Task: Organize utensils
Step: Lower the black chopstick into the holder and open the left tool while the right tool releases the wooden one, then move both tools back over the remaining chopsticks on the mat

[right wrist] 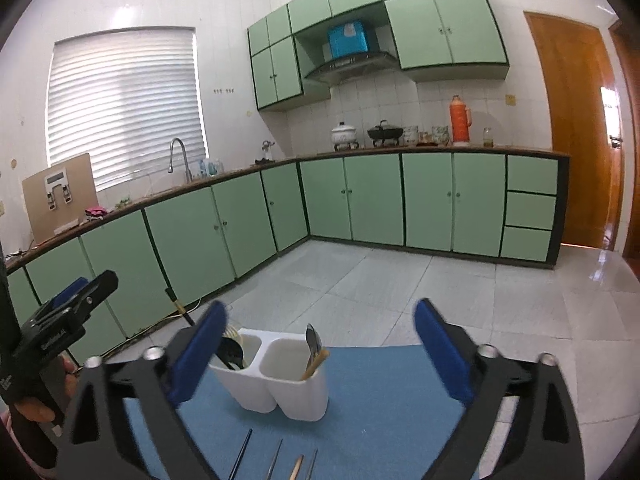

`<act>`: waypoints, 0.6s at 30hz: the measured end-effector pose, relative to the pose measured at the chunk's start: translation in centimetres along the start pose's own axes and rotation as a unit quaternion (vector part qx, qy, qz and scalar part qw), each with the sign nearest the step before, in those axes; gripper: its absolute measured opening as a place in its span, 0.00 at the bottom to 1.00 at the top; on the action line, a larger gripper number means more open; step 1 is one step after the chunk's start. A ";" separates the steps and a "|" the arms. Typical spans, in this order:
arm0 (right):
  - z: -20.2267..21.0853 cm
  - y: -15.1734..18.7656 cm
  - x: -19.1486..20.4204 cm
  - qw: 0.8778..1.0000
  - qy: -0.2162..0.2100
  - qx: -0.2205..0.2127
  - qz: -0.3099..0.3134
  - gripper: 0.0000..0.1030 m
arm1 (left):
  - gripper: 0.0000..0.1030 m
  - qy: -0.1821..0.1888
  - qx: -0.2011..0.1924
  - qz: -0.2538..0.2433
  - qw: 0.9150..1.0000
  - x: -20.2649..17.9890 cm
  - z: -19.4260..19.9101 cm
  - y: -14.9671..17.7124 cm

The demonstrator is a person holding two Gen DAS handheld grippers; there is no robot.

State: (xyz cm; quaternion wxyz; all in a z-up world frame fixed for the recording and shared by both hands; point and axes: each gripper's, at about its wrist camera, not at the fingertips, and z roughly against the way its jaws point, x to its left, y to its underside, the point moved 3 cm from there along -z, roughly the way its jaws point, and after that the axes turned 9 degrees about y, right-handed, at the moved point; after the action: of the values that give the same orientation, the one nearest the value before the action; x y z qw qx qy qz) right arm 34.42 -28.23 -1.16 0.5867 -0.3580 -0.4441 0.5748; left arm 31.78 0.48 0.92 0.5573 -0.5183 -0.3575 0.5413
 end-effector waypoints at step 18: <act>7.4 12.2 0.3 0.997 0.015 0.077 0.027 0.94 | 0.95 0.002 0.103 -0.039 0.994 -1.0 9.0 11.3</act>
State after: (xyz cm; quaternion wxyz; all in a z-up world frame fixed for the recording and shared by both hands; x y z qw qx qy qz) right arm 23.16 -27.59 -9.88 0.6033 -0.3320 -0.3797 0.6178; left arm 20.35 -0.15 -7.91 0.6291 -0.4449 -0.3185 0.5522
